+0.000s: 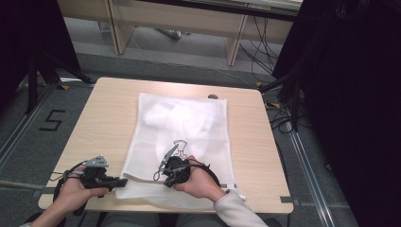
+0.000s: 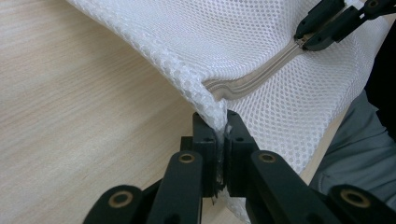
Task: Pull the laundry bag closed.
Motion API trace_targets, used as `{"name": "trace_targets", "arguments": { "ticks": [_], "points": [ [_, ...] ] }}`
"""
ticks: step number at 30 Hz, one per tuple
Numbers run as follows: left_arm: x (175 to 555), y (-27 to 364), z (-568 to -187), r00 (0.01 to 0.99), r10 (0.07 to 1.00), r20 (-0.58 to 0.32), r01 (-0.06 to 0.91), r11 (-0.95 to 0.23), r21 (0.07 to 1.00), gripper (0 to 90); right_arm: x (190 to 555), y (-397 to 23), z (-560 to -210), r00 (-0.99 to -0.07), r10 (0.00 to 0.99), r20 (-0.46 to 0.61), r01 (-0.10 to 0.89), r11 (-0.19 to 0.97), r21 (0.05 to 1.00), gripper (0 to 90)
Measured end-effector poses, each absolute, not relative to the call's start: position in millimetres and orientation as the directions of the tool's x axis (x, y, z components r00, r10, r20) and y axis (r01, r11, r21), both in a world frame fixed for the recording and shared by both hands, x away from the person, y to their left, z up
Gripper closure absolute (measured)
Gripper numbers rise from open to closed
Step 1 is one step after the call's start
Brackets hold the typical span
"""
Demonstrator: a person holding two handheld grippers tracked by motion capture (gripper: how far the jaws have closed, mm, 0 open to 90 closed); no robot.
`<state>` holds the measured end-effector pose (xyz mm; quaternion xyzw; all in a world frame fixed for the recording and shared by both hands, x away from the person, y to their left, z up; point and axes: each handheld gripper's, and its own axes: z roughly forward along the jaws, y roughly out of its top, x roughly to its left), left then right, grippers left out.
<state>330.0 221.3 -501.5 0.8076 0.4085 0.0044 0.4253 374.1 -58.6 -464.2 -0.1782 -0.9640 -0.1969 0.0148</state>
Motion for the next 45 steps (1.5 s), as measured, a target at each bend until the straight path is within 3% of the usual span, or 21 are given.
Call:
{"name": "trace_targets", "arguments": {
  "ticks": [25,45],
  "points": [
    [330.5,222.3,-501.8,0.669,0.660,-0.342,0.657,-0.308,0.688,85.3,375.5,-70.0,-462.5,-0.939,0.338,0.058,0.336,0.871,0.358,82.3],
    [330.3,221.7,-501.8,0.666,0.660,-0.346,0.658,-0.303,0.689,85.3,374.4,-76.7,-461.3,-0.934,0.345,0.092,0.354,0.860,0.367,82.3]
  ]
}}
